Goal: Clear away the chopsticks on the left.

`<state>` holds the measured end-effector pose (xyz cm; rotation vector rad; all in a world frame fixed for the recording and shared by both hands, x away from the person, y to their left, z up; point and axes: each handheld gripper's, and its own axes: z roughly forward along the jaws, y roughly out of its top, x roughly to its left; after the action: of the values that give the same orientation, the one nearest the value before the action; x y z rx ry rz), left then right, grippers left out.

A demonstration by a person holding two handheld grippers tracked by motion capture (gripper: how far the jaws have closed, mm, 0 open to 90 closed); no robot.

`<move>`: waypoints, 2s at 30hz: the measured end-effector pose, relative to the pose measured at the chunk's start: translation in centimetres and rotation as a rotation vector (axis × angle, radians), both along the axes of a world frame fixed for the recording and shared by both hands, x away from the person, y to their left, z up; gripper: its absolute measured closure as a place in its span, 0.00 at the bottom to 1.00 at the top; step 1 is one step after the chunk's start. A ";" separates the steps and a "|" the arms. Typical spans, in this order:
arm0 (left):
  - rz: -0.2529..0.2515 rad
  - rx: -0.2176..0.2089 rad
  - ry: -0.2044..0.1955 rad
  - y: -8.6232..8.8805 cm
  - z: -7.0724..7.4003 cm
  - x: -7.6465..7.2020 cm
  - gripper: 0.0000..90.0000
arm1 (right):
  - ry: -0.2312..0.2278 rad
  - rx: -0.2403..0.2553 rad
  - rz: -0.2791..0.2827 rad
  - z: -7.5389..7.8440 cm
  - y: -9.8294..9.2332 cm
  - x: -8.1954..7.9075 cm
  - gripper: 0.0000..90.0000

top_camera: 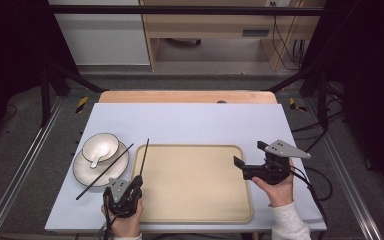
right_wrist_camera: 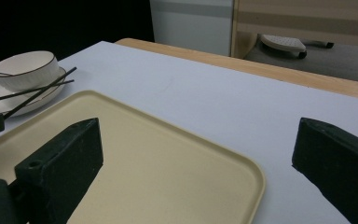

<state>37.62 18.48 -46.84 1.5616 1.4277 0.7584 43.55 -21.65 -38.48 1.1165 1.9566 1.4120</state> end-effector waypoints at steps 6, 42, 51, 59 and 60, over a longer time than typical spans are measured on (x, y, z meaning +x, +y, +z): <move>0.029 -0.005 0.013 0.4 -0.6 0.2 0.95 | 0.004 -0.004 0.000 -0.1 0.1 0.1 0.02; 0.027 0.044 0.135 0.0 -1.1 1.4 0.88 | 0.009 -0.015 0.003 -0.2 0.2 0.2 0.03; -0.115 0.029 0.054 0.4 2.3 1.7 0.71 | -0.005 -0.001 -0.002 0.1 -0.2 0.0 0.02; -0.313 0.061 0.061 1.5 4.4 2.3 0.44 | -0.016 0.021 -0.008 0.4 -0.6 -0.3 0.03; -0.324 0.072 0.058 1.7 4.6 2.4 0.42 | -0.012 0.024 -0.010 0.5 -0.6 -0.3 0.03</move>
<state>39.98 20.21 -42.26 1.8267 1.1577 0.5798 43.25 -22.28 -38.03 1.1242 1.9275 1.4368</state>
